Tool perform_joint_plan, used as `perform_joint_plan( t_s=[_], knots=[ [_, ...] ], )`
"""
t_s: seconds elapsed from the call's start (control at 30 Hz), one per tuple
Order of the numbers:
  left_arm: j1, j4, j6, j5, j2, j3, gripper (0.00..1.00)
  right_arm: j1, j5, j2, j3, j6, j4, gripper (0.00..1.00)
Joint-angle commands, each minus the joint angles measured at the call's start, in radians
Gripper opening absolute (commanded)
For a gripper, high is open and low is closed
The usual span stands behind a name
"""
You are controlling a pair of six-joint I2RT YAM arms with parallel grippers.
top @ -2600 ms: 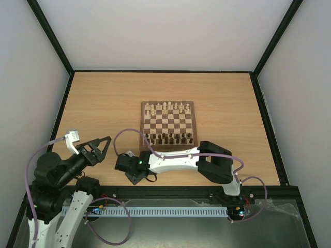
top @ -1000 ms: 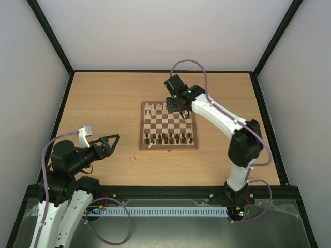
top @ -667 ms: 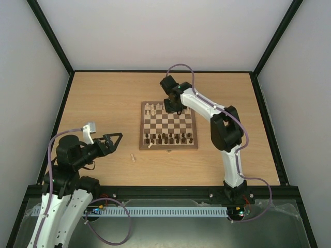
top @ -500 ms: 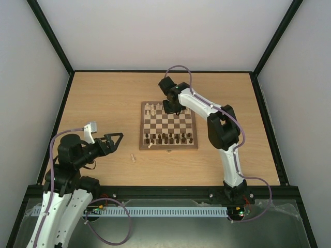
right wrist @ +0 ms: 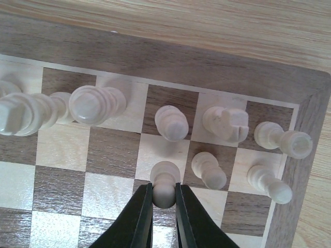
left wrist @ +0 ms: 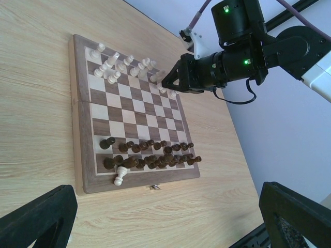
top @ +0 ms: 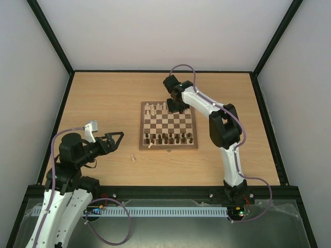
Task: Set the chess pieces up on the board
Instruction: Place the chess piece on the chessboard.
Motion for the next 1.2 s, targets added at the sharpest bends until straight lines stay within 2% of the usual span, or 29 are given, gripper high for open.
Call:
perform_joint_plan(
  t_s=[0.0,0.43,0.77,0.87,0.97,1.17],
  knots=[
    [0.005,0.029,0.003,0.011,0.002,-0.012,0.99,-0.008,-0.01,0.011,-0.007,-0.016,-0.037,0.11],
    [0.004,0.044,-0.005,0.008,0.008,-0.023,0.99,-0.011,-0.029,0.04,-0.005,-0.024,-0.023,0.12],
    [0.004,0.05,-0.007,0.007,0.01,-0.031,1.0,-0.015,-0.026,0.057,0.014,-0.026,-0.025,0.17],
    [0.005,0.052,-0.006,0.007,0.011,-0.032,1.0,-0.015,-0.032,0.046,0.021,-0.023,-0.031,0.21],
    [0.005,0.052,-0.007,0.006,0.011,-0.033,1.0,-0.014,-0.059,-0.009,0.001,-0.025,-0.011,0.27],
    [0.005,0.045,-0.002,-0.001,0.014,-0.016,1.0,0.063,-0.094,-0.26,-0.105,-0.009,0.067,0.34]
  ],
)
